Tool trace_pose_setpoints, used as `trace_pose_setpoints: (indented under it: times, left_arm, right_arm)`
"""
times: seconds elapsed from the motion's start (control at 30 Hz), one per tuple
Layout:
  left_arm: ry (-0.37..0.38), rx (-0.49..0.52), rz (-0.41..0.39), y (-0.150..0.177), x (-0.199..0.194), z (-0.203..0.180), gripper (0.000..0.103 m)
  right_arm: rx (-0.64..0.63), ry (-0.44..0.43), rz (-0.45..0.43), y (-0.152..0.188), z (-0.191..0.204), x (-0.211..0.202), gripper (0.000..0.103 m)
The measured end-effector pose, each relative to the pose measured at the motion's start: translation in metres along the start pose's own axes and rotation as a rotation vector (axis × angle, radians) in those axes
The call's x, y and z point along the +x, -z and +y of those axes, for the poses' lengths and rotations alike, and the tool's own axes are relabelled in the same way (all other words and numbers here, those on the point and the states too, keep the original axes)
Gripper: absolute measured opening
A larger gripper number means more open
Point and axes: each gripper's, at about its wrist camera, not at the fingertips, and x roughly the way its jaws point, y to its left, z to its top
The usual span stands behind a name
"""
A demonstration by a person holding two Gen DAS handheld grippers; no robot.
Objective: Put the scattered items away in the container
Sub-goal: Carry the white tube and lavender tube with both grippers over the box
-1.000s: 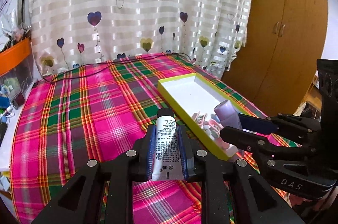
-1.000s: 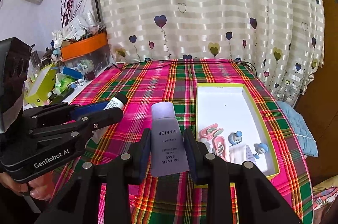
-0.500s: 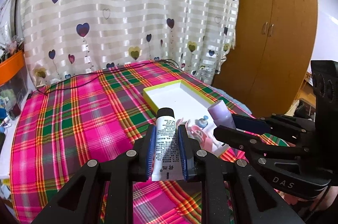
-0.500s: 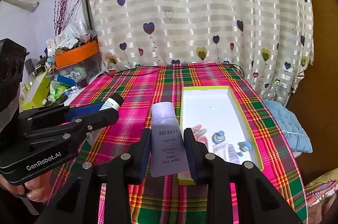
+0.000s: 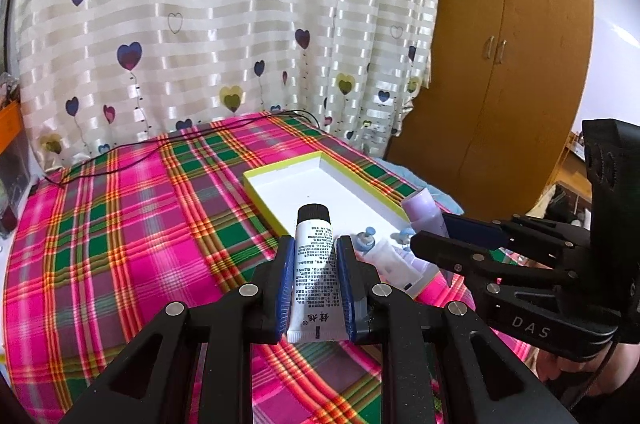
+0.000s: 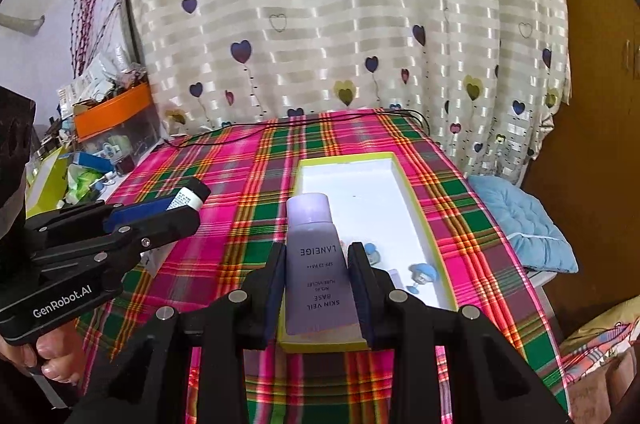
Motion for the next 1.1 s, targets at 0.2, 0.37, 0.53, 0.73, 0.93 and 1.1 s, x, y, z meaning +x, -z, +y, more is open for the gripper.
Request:
trace_pose_setpoints:
  times: [0.2, 0.37, 0.53, 0.73, 0.93, 1.1]
  left_arm:
    - [0.022, -0.004, 0.020, -0.003, 0.017, -0.002, 0.022]
    - [0.037, -0.008, 0.034, -0.004, 0.029, -0.001, 0.022]
    - [0.049, -0.011, 0.043, -0.005, 0.036, -0.001, 0.022]
    - [0.062, -0.012, 0.054, -0.004, 0.044, -0.002, 0.022]
    - [0.082, -0.004, 0.070, -0.003, 0.055, -0.007, 0.022]
    - [0.103, -0.010, 0.084, -0.004, 0.069, -0.010, 0.022]
  right_arm:
    - [0.020, 0.014, 0.018, 0.001, -0.013, 0.010, 0.032]
    - [0.028, 0.019, 0.027, 0.001, -0.018, 0.017, 0.032]
    - [0.036, 0.028, 0.033, 0.002, -0.024, 0.022, 0.032]
    - [0.045, 0.037, 0.047, 0.004, -0.029, 0.029, 0.032]
    - [0.058, 0.051, 0.061, 0.007, -0.037, 0.035, 0.032]
    - [0.073, 0.068, 0.079, 0.010, -0.047, 0.043, 0.032]
